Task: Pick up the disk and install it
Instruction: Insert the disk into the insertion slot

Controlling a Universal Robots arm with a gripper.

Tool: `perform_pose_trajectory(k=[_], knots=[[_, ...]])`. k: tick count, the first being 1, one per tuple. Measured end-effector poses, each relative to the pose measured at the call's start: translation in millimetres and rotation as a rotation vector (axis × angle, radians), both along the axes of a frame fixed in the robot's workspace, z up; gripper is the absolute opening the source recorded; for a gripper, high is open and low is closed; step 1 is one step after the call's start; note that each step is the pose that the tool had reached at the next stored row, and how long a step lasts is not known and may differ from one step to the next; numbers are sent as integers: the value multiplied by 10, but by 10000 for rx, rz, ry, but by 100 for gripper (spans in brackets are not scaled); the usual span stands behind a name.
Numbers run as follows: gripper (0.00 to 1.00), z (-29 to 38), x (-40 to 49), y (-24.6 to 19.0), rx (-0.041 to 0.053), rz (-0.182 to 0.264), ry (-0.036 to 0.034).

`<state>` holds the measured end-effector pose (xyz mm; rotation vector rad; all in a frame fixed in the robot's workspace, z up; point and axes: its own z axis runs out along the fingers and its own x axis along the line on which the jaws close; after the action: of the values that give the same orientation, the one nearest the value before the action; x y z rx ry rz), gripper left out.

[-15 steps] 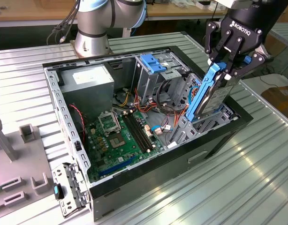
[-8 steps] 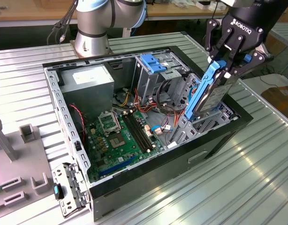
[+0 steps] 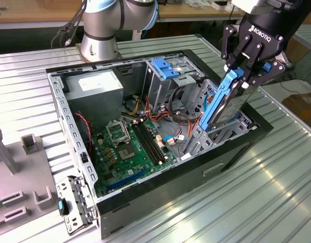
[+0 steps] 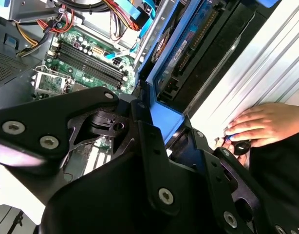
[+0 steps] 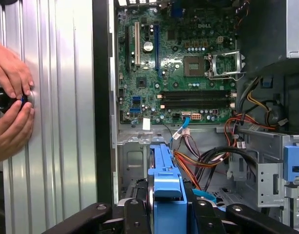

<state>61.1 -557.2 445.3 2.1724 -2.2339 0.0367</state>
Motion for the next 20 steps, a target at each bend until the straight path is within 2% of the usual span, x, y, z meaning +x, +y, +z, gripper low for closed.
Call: perform_pose_trajectory(k=[5, 8, 11, 13, 17, 20], knots=[[37, -84, 0, -14, -1, 0, 0], [37, -167, 2, -24, 1, 1, 0], [37, -293, 4, -40, -2, 0, 0], [37, -338, 4, -46, 0, 0, 0], [37, -541, 6, -71, 0, 0, 0], [37, -550, 7, -72, -1, 1, 0]])
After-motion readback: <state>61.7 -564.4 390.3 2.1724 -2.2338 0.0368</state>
